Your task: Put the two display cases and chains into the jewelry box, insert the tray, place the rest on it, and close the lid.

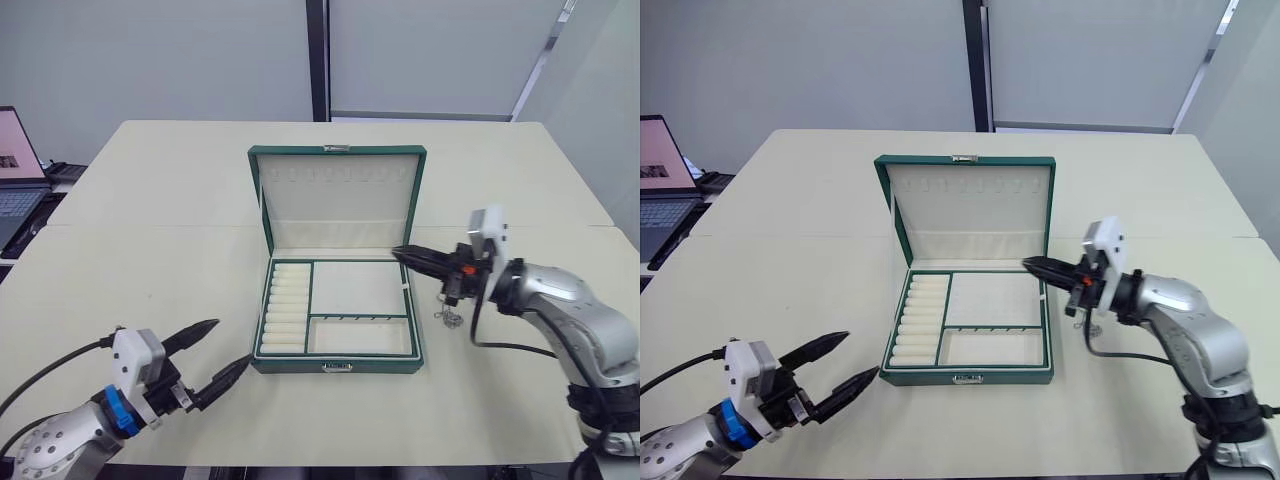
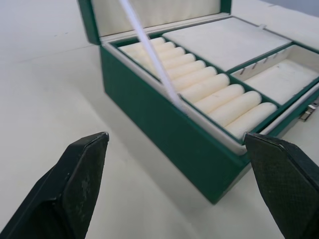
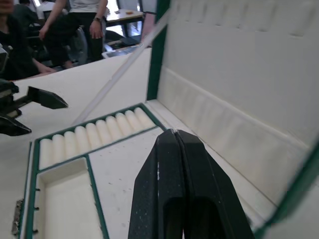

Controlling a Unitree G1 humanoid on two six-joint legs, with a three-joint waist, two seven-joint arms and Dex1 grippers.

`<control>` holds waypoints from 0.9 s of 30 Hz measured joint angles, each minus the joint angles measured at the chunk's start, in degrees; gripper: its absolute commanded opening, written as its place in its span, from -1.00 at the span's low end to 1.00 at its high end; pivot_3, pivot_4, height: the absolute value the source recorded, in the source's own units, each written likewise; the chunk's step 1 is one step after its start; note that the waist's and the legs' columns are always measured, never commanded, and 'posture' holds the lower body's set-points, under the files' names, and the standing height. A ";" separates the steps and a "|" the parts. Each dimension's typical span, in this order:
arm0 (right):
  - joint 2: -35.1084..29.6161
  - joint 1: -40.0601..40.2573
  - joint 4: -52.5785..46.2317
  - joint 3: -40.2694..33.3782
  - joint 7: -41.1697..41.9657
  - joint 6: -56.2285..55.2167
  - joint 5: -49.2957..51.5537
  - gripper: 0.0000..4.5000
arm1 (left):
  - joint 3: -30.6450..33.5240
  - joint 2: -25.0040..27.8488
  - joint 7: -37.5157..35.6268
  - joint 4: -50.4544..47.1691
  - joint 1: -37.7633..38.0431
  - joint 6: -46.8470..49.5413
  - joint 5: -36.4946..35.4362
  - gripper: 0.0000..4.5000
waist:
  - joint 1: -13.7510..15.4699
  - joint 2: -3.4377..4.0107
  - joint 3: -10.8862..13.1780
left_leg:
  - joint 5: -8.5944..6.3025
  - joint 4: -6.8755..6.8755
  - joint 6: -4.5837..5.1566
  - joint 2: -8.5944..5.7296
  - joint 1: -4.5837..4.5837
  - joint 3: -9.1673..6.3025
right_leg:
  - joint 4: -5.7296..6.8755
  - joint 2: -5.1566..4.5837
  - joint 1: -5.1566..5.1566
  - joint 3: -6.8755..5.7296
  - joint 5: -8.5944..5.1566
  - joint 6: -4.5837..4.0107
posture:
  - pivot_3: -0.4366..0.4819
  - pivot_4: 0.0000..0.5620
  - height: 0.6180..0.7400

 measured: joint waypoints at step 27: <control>4.31 15.52 16.08 -17.11 -14.02 -15.33 -9.59 0.99 | 7.99 -7.79 17.30 12.57 -14.79 -1.28 3.56 1.00 | -0.22 0.06 0.00 | 0.12 0.04 -0.22 0.04 0.01 0.06 | 0.06 0.01 0.03 0.07 0.00 0.00 | -0.05 -0.47 1.00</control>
